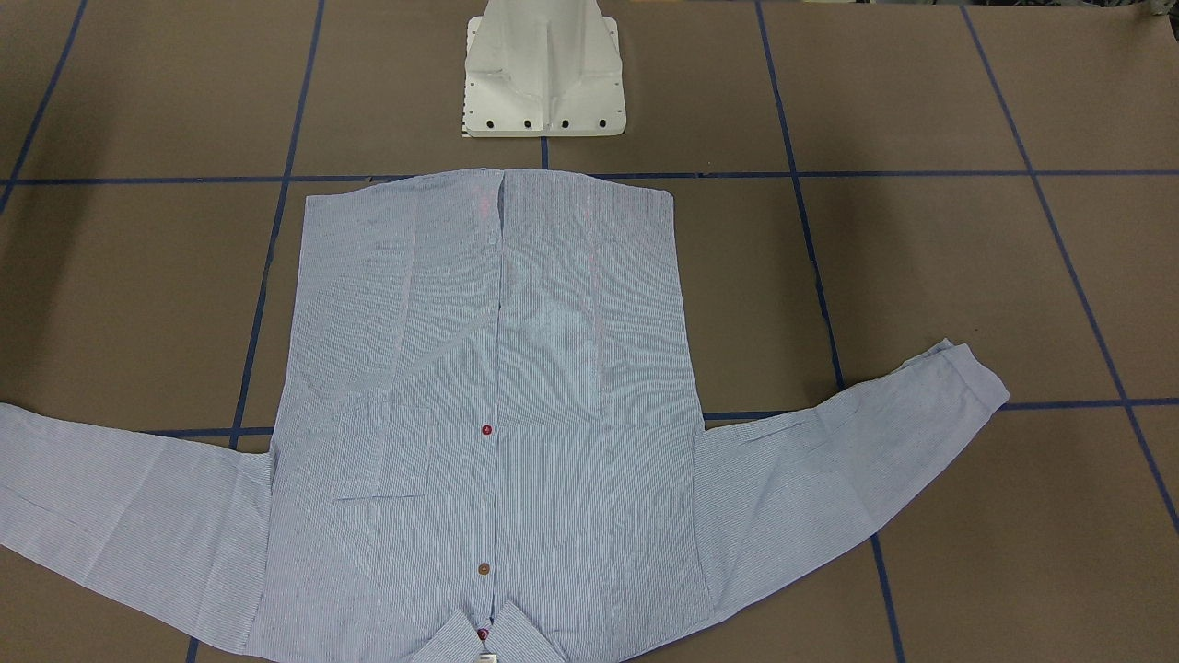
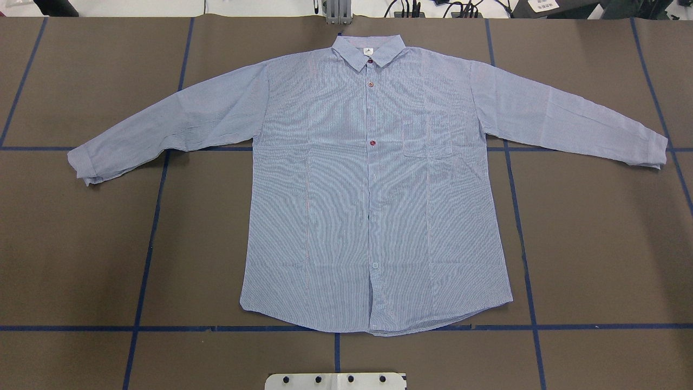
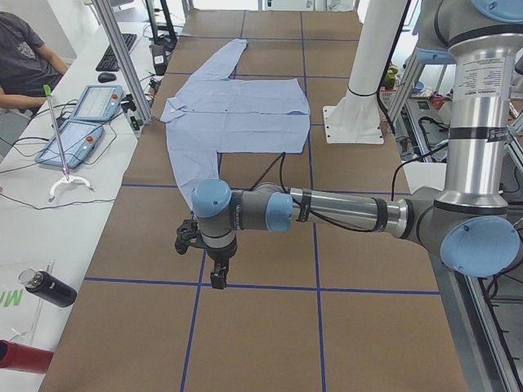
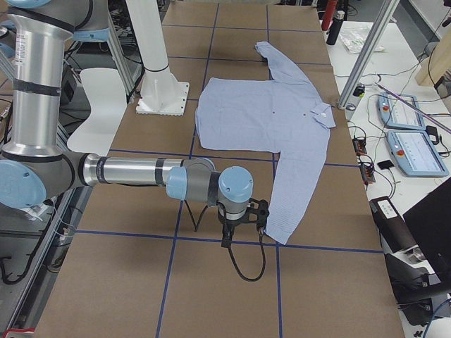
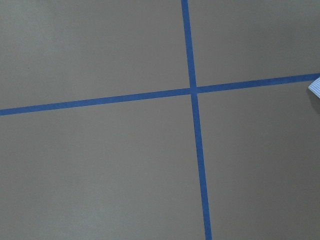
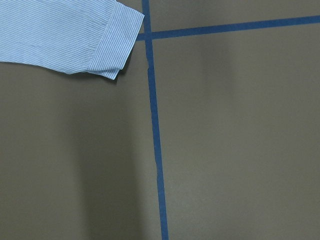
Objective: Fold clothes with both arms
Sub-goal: 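Move the right gripper toward the cuff of the nearest sleeve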
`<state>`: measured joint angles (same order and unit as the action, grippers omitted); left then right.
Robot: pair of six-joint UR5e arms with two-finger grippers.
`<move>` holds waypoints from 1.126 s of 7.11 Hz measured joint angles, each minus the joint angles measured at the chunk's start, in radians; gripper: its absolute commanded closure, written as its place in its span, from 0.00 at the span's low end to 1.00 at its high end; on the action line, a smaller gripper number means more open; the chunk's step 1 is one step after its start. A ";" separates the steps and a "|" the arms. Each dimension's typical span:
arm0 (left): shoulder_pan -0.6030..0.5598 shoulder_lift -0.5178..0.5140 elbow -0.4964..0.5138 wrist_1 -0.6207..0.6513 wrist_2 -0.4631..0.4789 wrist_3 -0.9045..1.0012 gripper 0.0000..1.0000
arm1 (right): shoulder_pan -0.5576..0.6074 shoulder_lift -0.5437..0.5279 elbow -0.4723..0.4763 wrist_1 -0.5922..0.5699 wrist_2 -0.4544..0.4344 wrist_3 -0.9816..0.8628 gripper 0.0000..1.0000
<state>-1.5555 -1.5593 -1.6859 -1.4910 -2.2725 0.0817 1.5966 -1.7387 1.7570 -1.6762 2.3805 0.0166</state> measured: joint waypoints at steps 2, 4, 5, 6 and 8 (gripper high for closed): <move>0.000 0.000 -0.001 0.000 0.001 0.002 0.00 | 0.000 0.004 0.000 0.002 0.000 0.007 0.00; 0.000 -0.010 -0.002 -0.017 0.002 0.001 0.00 | 0.000 0.010 0.000 0.003 -0.001 0.014 0.00; 0.000 -0.021 0.001 -0.039 0.002 -0.003 0.00 | -0.002 0.016 -0.001 0.004 -0.002 0.015 0.00; 0.000 -0.032 0.001 -0.057 0.001 -0.005 0.00 | -0.010 0.031 -0.001 0.017 -0.003 0.015 0.00; 0.000 -0.046 0.012 -0.139 0.000 -0.007 0.00 | -0.066 0.077 -0.020 0.078 -0.007 0.018 0.00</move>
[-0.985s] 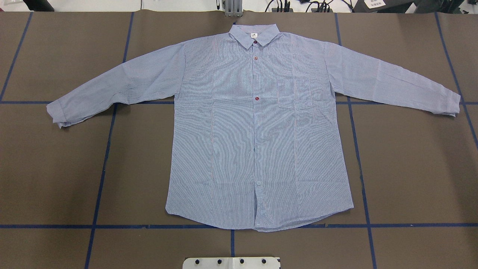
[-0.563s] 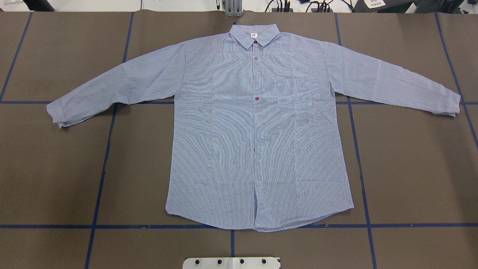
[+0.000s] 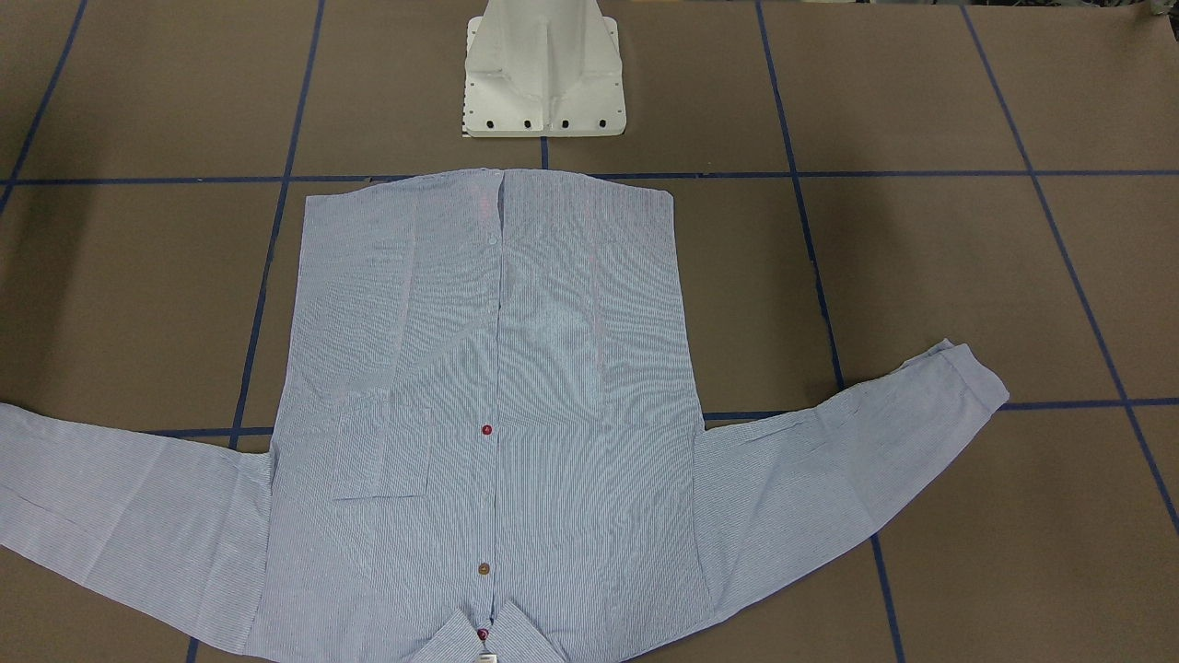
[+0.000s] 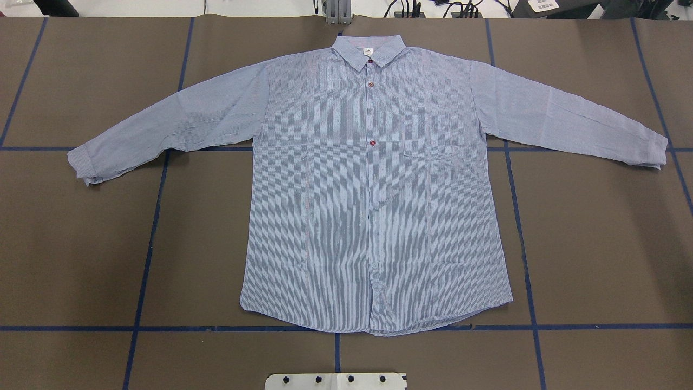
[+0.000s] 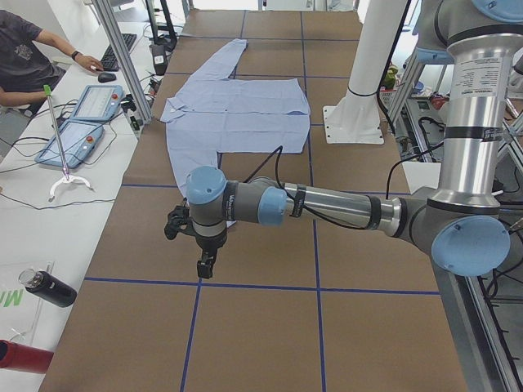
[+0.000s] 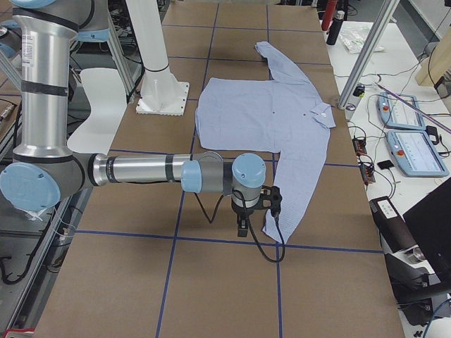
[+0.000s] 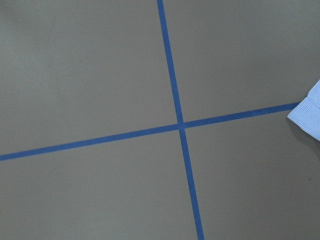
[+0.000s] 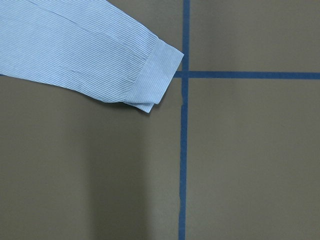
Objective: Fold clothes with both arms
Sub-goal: 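Move the right gripper toward the cuff of the nearest sleeve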
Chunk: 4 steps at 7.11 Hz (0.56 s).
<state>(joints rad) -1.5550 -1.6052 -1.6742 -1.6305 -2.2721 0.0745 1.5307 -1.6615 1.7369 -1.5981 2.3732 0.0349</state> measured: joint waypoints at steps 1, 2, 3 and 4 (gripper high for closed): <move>0.001 0.001 0.018 -0.060 -0.001 0.000 0.00 | -0.030 0.031 -0.048 0.053 0.002 0.008 0.00; 0.002 0.006 0.042 -0.121 -0.004 0.001 0.00 | -0.064 0.064 -0.120 0.142 0.000 0.039 0.00; 0.003 0.005 0.065 -0.161 -0.006 0.000 0.00 | -0.092 0.101 -0.205 0.246 -0.002 0.103 0.00; 0.004 -0.001 0.076 -0.181 -0.007 -0.001 0.00 | -0.118 0.136 -0.291 0.358 -0.003 0.192 0.00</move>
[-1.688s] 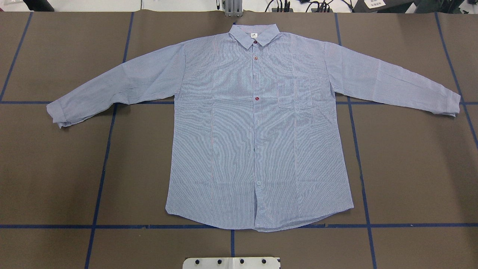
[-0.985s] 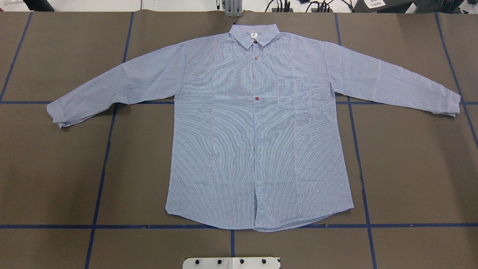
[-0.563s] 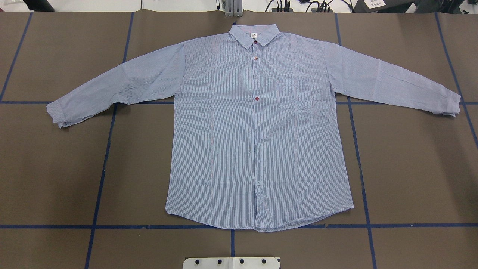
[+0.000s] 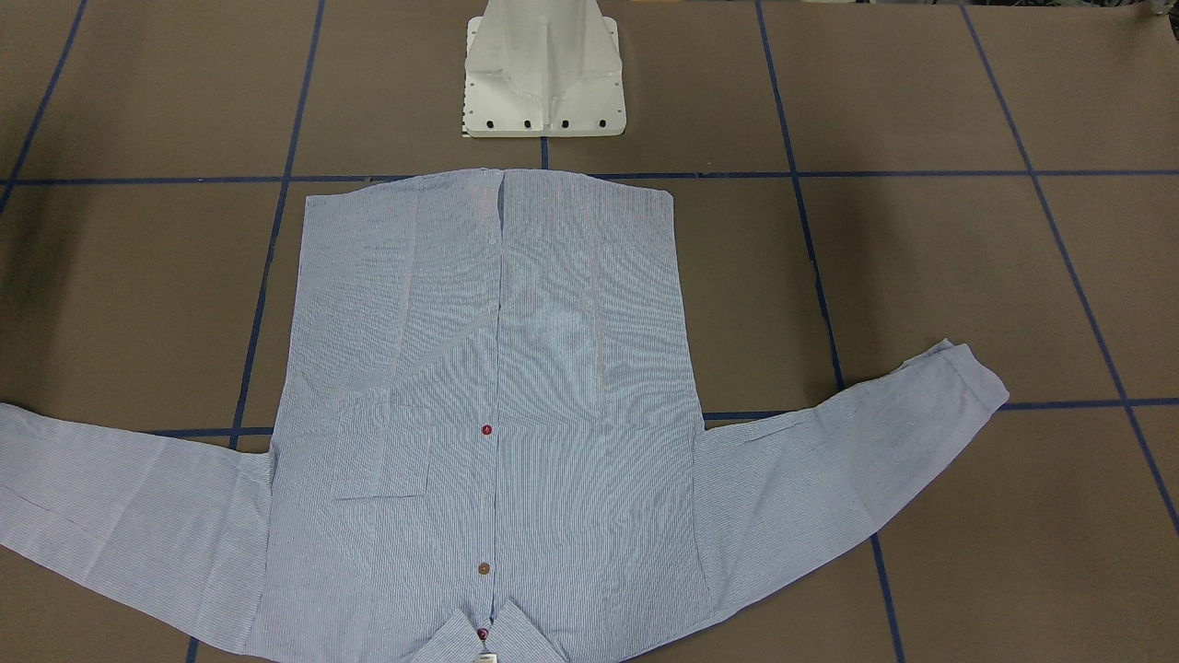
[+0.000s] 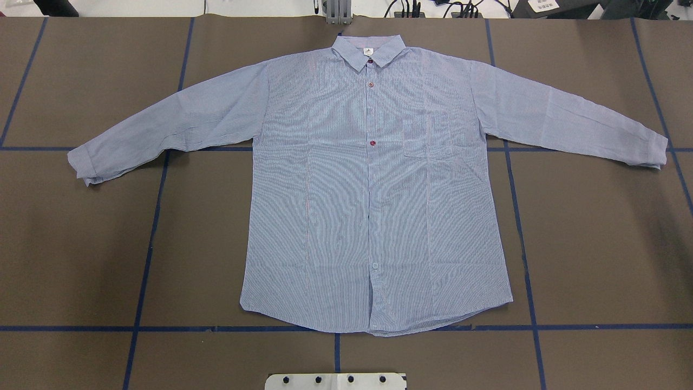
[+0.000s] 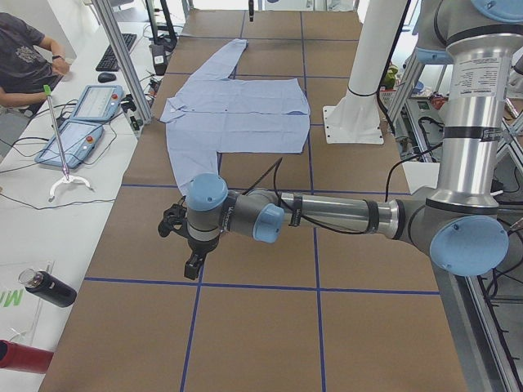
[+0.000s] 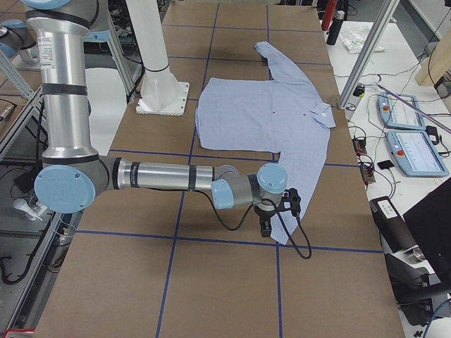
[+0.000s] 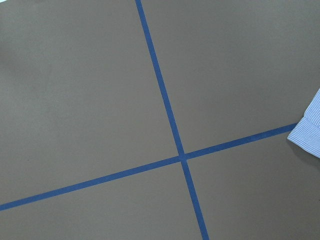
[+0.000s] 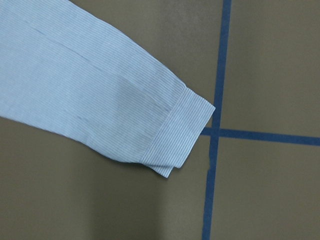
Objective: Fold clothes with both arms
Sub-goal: 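Move the right gripper toward the cuff of the nearest sleeve, then lower the right gripper onto the sleeve cuff and grasp it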
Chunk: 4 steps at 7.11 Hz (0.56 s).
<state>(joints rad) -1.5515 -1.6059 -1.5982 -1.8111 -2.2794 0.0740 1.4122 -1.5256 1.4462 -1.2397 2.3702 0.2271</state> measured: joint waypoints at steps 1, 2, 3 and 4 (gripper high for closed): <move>0.000 -0.005 0.002 -0.007 -0.001 0.000 0.00 | -0.021 0.029 -0.075 0.092 -0.002 0.063 0.00; 0.001 -0.007 0.002 -0.008 -0.001 0.001 0.00 | -0.040 0.058 -0.141 0.157 -0.007 0.091 0.00; 0.001 -0.006 0.002 -0.008 0.000 0.005 0.00 | -0.064 0.083 -0.191 0.188 -0.019 0.103 0.00; 0.001 -0.004 0.002 -0.008 0.001 0.008 0.00 | -0.091 0.107 -0.225 0.200 -0.039 0.108 0.00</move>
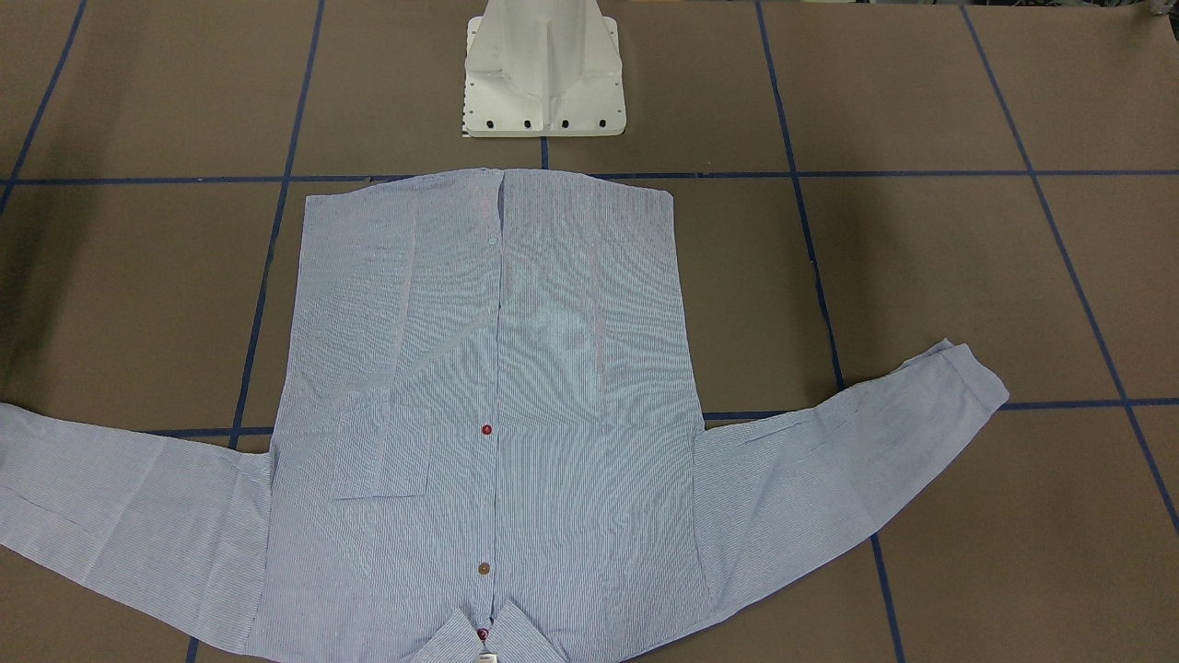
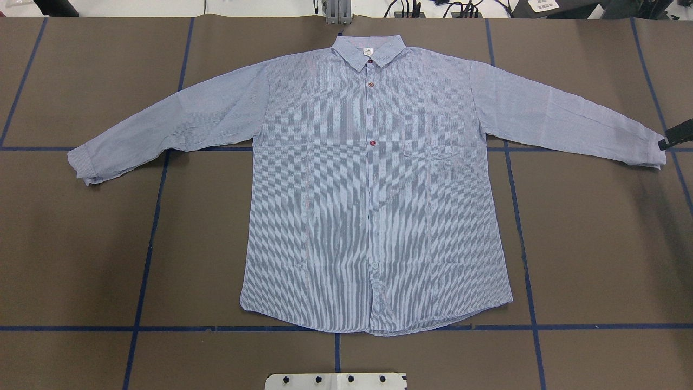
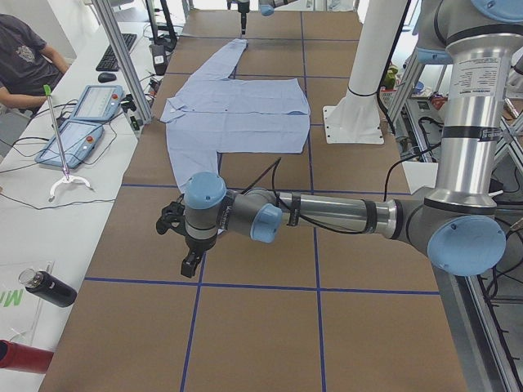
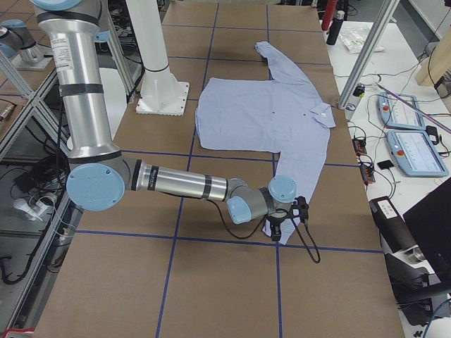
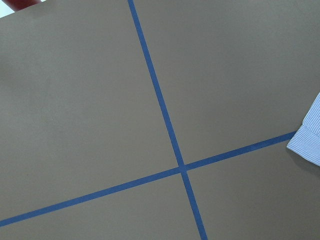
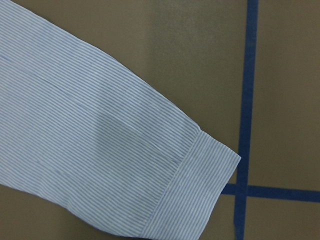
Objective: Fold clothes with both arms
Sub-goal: 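Lower the right gripper onto the sleeve cuff and grasp it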
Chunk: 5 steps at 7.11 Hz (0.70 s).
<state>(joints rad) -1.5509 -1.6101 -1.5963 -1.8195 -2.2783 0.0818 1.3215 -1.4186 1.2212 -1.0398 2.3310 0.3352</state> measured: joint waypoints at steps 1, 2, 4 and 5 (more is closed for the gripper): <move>0.000 0.002 0.000 -0.001 0.000 0.002 0.00 | -0.024 0.018 -0.017 0.004 -0.020 0.014 0.00; 0.000 0.003 0.000 -0.002 0.000 0.002 0.00 | -0.044 0.030 -0.027 0.006 -0.033 0.037 0.00; 0.000 0.004 0.000 -0.003 0.000 0.002 0.00 | -0.065 0.039 -0.038 0.007 -0.042 0.054 0.00; 0.000 0.004 0.000 -0.003 0.000 0.003 0.00 | -0.070 0.040 -0.047 0.006 -0.044 0.056 0.00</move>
<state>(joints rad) -1.5509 -1.6062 -1.5965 -1.8220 -2.2780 0.0844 1.2515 -1.3783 1.1741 -1.0333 2.2872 0.3912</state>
